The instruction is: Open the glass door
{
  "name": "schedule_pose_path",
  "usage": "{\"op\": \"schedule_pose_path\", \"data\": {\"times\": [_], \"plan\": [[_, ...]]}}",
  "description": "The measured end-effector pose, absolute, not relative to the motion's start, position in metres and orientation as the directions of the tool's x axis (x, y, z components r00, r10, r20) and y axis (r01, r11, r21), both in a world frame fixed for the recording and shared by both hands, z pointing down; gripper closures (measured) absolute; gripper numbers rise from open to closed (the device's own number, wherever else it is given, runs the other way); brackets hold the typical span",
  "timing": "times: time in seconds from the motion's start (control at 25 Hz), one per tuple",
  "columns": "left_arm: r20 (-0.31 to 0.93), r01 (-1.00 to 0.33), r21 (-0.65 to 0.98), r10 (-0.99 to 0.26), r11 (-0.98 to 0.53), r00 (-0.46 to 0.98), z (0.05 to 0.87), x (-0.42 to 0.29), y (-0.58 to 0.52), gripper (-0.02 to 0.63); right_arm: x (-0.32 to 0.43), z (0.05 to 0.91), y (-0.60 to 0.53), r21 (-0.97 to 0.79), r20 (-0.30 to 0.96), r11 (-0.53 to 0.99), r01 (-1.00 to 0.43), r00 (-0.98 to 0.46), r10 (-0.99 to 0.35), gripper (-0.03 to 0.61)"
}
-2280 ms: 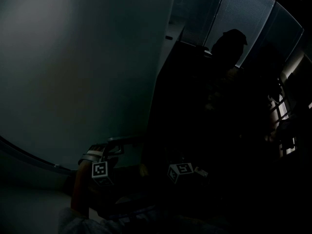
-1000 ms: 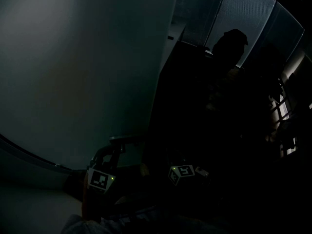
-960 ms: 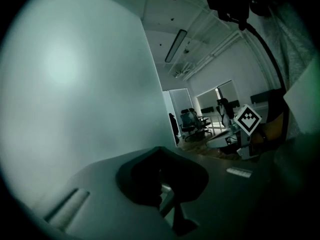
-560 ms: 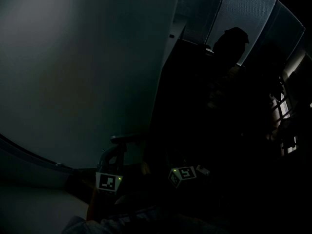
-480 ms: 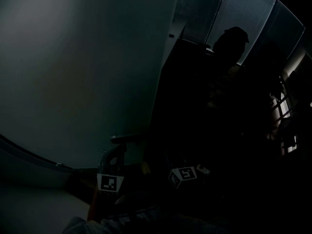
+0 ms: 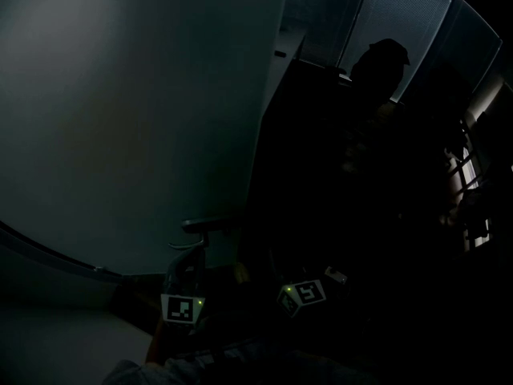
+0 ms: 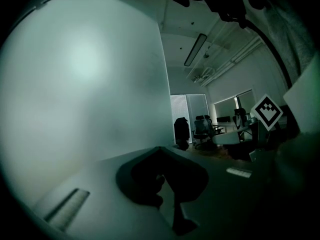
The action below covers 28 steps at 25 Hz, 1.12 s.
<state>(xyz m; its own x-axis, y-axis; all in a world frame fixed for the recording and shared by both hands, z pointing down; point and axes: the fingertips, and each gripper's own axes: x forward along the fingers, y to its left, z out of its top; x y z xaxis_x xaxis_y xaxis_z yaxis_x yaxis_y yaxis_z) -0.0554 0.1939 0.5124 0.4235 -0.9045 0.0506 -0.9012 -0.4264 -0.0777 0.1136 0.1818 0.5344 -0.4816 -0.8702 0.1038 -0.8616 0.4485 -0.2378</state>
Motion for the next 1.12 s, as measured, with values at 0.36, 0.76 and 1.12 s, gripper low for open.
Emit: {"op": "schedule_pose_path", "data": {"times": [0.36,0.76,1.12], "plan": [[0.069,-0.907,-0.086,-0.911,-0.411,0.406,0.513,-0.064,0.209,0.611,0.117,0.531,0.195,-0.248,0.096,0.44,-0.863,-0.474,-0.875,0.577],[0.064,-0.91,-0.104,-0.915,-0.402,0.397,0.514,-0.062,0.209,0.611,0.123,0.528,0.199,-0.245,0.094,0.44,-0.864,-0.473,-0.876,0.577],[0.073,-0.909,-0.121,-0.917,-0.399,0.393,0.517,-0.062,0.208,0.611,0.127,0.536,0.197,-0.254,0.114,0.428,-0.867,-0.467,-0.877,0.577]]}}
